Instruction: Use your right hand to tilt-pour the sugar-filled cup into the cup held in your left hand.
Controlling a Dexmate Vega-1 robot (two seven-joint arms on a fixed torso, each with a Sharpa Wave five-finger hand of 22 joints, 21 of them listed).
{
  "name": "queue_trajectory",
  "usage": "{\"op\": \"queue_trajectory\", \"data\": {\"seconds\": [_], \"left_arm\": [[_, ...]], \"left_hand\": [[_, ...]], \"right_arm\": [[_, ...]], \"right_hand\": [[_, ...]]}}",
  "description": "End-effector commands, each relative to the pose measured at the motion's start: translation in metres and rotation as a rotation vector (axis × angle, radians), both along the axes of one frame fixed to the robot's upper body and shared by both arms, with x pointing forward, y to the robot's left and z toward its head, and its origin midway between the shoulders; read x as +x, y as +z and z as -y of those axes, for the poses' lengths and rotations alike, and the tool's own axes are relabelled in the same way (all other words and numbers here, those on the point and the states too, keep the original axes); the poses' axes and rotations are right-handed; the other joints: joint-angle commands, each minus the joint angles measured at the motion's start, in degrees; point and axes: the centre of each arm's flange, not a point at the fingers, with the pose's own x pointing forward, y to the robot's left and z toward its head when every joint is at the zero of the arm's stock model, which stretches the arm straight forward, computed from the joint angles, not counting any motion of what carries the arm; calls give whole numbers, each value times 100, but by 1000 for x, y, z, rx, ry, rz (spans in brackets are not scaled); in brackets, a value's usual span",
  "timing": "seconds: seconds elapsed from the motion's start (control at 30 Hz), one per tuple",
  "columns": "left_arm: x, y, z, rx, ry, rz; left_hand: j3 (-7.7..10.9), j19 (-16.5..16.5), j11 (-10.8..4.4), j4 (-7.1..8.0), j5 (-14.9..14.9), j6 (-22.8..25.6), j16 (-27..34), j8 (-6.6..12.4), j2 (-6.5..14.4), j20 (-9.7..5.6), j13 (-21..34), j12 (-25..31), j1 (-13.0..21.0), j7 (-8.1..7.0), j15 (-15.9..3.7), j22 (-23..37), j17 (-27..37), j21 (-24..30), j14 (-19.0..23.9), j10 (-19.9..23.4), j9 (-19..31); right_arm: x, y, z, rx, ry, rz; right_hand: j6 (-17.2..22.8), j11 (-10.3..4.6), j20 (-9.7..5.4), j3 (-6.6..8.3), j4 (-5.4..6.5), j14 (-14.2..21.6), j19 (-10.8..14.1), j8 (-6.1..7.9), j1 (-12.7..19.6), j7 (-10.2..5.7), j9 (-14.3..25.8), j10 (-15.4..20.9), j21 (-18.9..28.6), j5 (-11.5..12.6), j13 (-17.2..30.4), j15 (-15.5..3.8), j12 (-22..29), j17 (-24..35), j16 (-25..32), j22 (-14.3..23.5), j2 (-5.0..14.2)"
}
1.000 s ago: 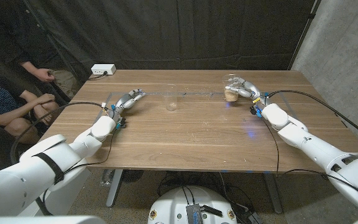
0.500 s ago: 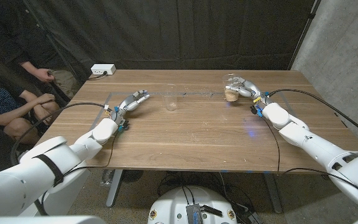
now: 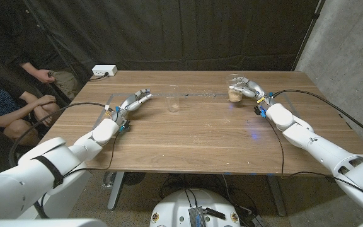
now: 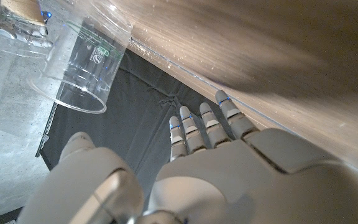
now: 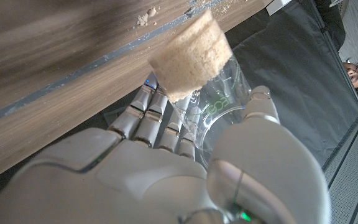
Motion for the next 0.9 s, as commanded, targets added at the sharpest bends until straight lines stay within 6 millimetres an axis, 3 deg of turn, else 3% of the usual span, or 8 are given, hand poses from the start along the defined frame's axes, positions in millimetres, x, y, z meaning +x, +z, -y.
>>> {"op": "queue_trajectory", "data": {"seconds": [0.03, 0.47, 0.9], "left_arm": [[10, 9, 2, 41, 20, -47], [9, 20, 10, 131, 0, -17], [2, 17, 15, 191, -20, 18]], "left_hand": [[-41, -55, -19, -2, 31, -79, -29, -3, -9, 12, 13, -27, -10, -36, -447, -1, 7, -16, -36, -51, 12], [-102, -84, -35, -47, 56, -117, -38, -6, -30, 29, 12, -39, 47, -52, -456, -2, 1, -41, -76, -98, 13], [-155, -78, -29, -77, 80, -157, -34, -10, -23, 38, 11, -38, 89, -63, -457, -1, -2, -51, -85, -115, 14]], "right_arm": [[1, 0, 0, 8, -9, 2], [2, 1, 1, 17, -16, 0], [6, 1, 3, 6, -16, 1]], "right_hand": [[30, 11, -435, 9, 18, 75, -30, 19, 2, 6, 13, 61, 41, -17, 15, -1033, 44, 5, -47, 9, 64], [45, 14, -431, 11, 18, 90, -33, 28, -1, 7, 8, 62, 40, -19, 11, -1034, 36, 8, -75, 0, 69], [73, 21, -423, 13, 18, 108, -38, 35, -4, 11, -6, 94, 38, -21, 11, -1034, 42, 13, -100, -8, 78]]}}
